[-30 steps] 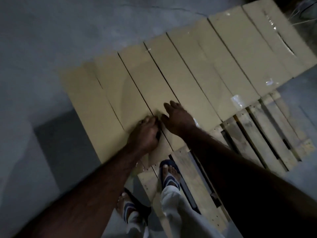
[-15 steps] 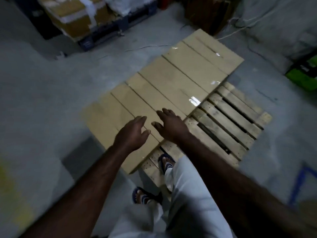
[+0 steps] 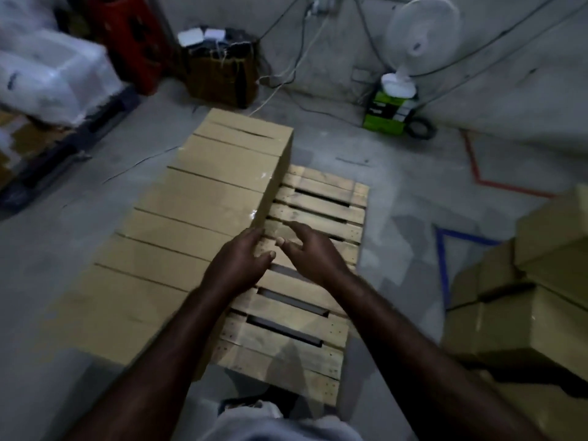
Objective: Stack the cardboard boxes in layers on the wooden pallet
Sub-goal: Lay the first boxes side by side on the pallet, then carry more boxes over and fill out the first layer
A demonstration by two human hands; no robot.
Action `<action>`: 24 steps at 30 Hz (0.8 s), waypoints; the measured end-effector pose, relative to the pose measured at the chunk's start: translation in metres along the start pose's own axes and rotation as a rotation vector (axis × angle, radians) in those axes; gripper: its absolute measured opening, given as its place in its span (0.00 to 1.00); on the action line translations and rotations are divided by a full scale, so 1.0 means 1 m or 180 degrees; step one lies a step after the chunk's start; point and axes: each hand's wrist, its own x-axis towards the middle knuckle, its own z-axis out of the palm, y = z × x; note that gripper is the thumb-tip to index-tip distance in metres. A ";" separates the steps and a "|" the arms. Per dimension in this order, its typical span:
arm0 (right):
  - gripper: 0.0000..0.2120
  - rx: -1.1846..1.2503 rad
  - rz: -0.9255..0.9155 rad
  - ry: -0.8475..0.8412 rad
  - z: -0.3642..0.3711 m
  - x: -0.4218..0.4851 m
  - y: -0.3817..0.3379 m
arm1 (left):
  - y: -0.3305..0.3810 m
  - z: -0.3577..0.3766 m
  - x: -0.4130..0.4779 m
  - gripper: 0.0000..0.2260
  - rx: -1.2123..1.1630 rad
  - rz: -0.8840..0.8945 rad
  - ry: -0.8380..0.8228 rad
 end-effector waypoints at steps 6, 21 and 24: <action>0.30 0.0149 0.0427 0.0495 -0.095 -0.073 0.084 | 0.106 0.063 -0.002 0.27 0.0067 0.0448 -0.0285; 0.30 0.0879 0.1595 0.1833 -0.242 -0.234 0.278 | 0.334 0.254 -0.016 0.27 -0.0687 0.1001 -0.1564; 0.29 0.1310 0.1807 0.2066 -0.252 -0.239 0.301 | 0.356 0.279 0.000 0.25 -0.0840 0.0909 -0.1734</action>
